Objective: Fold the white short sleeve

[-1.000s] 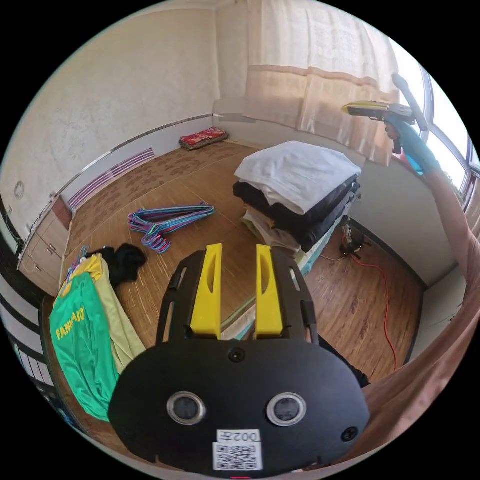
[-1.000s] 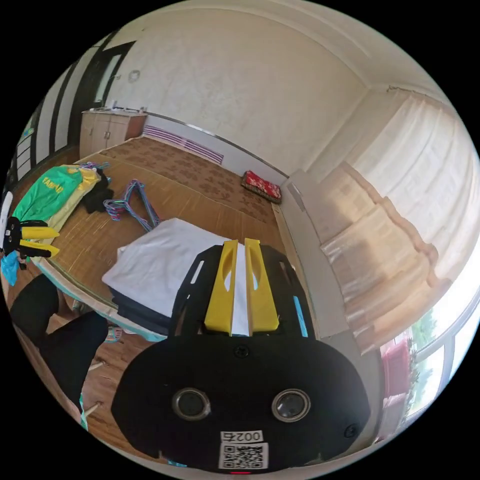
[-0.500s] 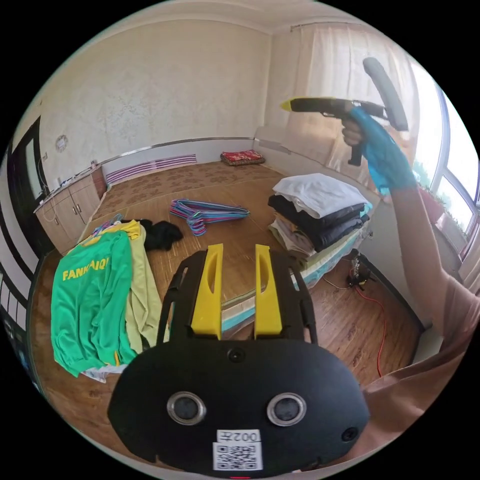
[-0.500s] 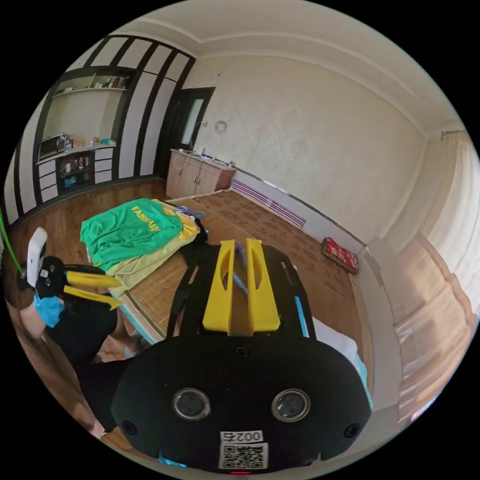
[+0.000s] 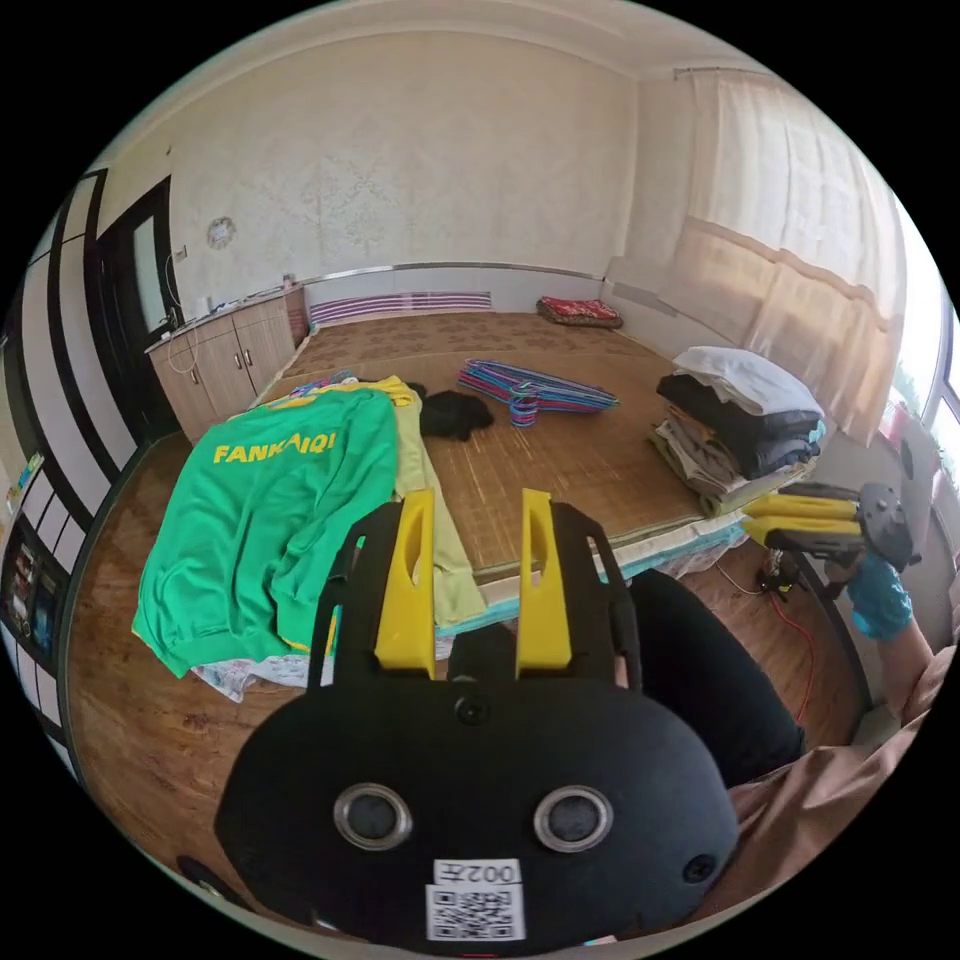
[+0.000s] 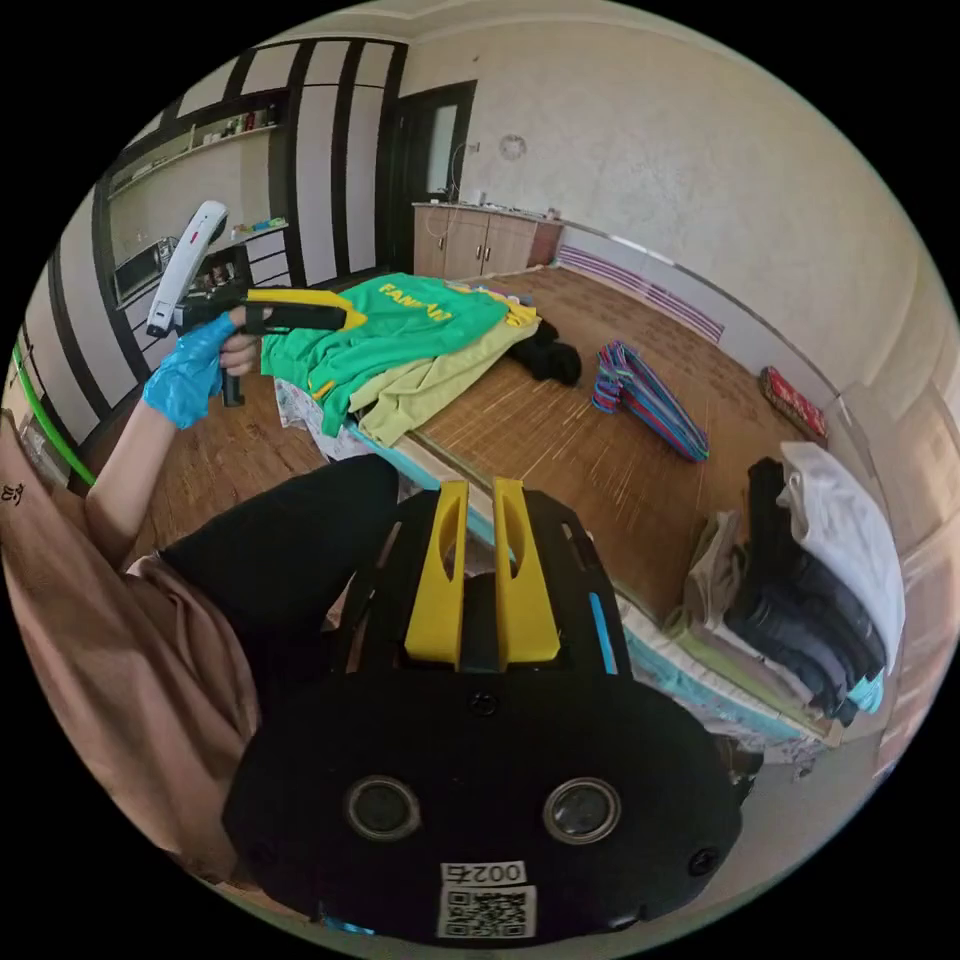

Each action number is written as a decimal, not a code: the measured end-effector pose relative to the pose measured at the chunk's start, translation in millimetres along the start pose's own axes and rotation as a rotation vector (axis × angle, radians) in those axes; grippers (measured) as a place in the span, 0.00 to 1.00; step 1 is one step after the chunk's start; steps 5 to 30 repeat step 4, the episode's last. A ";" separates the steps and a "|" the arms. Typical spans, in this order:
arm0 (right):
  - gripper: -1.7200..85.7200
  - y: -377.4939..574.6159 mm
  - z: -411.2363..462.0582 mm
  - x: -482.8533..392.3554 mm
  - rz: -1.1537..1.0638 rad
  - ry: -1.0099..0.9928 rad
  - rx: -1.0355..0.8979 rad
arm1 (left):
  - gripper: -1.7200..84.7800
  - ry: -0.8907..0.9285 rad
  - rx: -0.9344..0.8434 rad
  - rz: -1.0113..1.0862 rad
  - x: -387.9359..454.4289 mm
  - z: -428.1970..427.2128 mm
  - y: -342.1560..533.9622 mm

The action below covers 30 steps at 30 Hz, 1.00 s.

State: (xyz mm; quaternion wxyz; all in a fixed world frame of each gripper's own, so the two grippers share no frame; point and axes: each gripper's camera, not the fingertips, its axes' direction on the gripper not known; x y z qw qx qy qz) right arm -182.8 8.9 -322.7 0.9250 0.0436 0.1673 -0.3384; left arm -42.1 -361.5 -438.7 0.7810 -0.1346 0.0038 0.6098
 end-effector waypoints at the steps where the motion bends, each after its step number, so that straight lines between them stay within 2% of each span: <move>1: 0.08 7.9 4.7 -6.2 0.034 0.006 -0.018 | 0.13 -0.001 0.000 0.001 -5.3 3.8 4.1; 4: 0.08 21.8 15.5 -18.9 0.118 0.011 -0.044 | 0.14 -0.039 -0.031 0.002 -30.5 28.2 20.4; 30: 0.08 21.8 15.5 -18.9 0.118 0.011 -0.044 | 0.14 -0.039 -0.031 0.002 -30.5 28.2 20.4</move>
